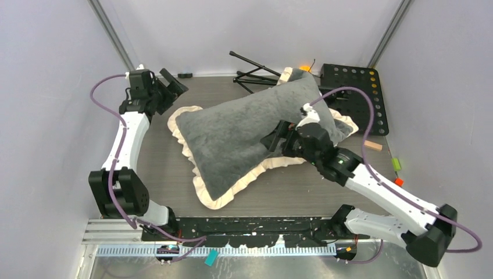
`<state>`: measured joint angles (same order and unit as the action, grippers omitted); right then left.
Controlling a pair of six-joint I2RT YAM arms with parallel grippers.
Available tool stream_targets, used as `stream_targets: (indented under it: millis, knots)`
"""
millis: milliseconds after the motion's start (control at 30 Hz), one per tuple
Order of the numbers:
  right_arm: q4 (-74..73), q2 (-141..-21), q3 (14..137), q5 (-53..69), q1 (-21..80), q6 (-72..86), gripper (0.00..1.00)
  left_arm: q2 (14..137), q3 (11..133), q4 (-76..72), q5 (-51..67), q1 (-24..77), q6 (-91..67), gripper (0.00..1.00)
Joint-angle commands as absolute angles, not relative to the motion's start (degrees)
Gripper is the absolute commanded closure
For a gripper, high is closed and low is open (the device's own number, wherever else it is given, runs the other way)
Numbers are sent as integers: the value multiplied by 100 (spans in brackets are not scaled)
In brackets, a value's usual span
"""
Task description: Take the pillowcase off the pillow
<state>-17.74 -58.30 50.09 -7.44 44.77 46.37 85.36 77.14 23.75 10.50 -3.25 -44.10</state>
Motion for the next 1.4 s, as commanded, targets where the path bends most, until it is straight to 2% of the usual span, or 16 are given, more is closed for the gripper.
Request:
stream_targets:
  millis: [0,100,233,333,500,567,767,867,933,1067,1233,1267,1300,1367]
  knots:
    - [-3389,-5236,5443,-2255,4454,4618,5,7847,7669,3691,933,-291,-3782,1]
    - [-4153,-4991,5604,-2910,4387,4555,3,7104,7356,4365,655,-290,-3683,0]
    - [-4558,-4732,5648,-3286,3882,4207,0,5896,6183,4561,1531,-195,-4038,0]
    - [-4555,-4663,5597,-2854,2962,3978,0,5156,5360,4460,1923,348,-4541,0]
    - [-4183,-4875,5391,-1822,1809,3716,0,4424,4642,4514,1368,1729,-5190,0]
    - [-4000,-5011,5317,-1399,1495,3579,0,4284,4516,4743,1285,1966,-5289,0]
    - [-3410,-5435,5118,-476,1139,3362,1,3735,4065,5143,1072,2278,-5562,0]
    - [-3095,-5709,4998,-113,1133,3470,5,3595,3828,5246,1045,2285,-5634,1]
    - [-2858,-5835,4881,163,1134,3503,11,3544,3665,5198,1058,2285,-5723,3]
    - [-2493,-6022,4743,483,1140,3492,23,3433,3269,4680,1282,2286,-5964,13]
    - [-2445,-6115,4761,572,1136,3416,24,3520,2969,4201,1395,2285,-6131,20]
    - [-2452,-6117,4769,573,1136,3392,25,3571,2933,4102,1397,2285,-6134,24]
    - [-2468,-6117,4781,578,1141,3370,25,3603,2906,3991,1385,2285,-6136,34]
    - [-2522,-6104,4811,633,1140,3343,25,3666,2933,3751,1263,2290,-6093,62]
